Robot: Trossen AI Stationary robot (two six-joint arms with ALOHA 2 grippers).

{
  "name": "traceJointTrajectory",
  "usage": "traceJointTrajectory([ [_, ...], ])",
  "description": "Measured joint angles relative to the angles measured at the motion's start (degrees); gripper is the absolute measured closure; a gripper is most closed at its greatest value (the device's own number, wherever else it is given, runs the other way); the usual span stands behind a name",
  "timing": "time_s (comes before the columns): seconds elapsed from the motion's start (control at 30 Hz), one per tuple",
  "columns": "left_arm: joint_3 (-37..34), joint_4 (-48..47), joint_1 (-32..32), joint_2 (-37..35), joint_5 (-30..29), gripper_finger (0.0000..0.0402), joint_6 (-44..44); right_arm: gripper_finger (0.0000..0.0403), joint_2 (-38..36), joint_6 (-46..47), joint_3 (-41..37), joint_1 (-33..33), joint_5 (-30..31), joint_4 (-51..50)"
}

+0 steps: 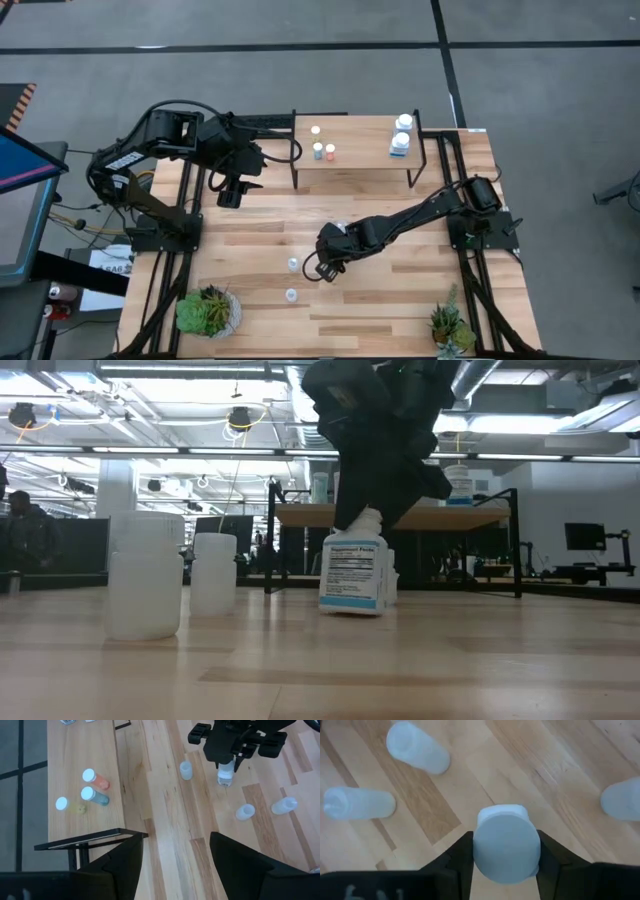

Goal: Pick and place medicine bottles onto shelf by color
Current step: Align the white pill bottle with the other white pill bottles on the shelf

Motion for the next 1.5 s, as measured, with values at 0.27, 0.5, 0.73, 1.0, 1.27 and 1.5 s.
traceJointTrajectory([
  [0.27,0.0,0.0,0.0,0.0,0.0,0.0185,0.0,0.0236,-3.6,-5.3,10.8,-0.6,-0.7,-17.5],
  [0.5,0.0,0.5,0.0,0.0,0.0,0.0184,0.0,0.0245,-10.7,-17.0,20.2,-4.9,0.2,-34.6],
  [0.73,0.0,1.0,0.0,0.0,0.0,0.0184,0.0,0.0239,-20.9,-30.7,20.8,-16.7,1.9,-39.9],
  [1.0,0.0,3.7,0.0,0.0,-1.2,0.0184,-3.9,0.0242,-26.0,-50.9,20.9,-35.5,1.7,-38.3],
  [1.27,0.0,4.3,0.0,0.0,-4.5,0.0184,-9.3,0.0242,-21.5,-67.5,20.8,-51.0,-5.2,-35.5],
  [1.5,0.0,4.3,0.0,0.0,-4.6,0.0184,-14.0,0.0241,-15.1,-74.7,20.7,-57.2,-8.9,-36.9],
])
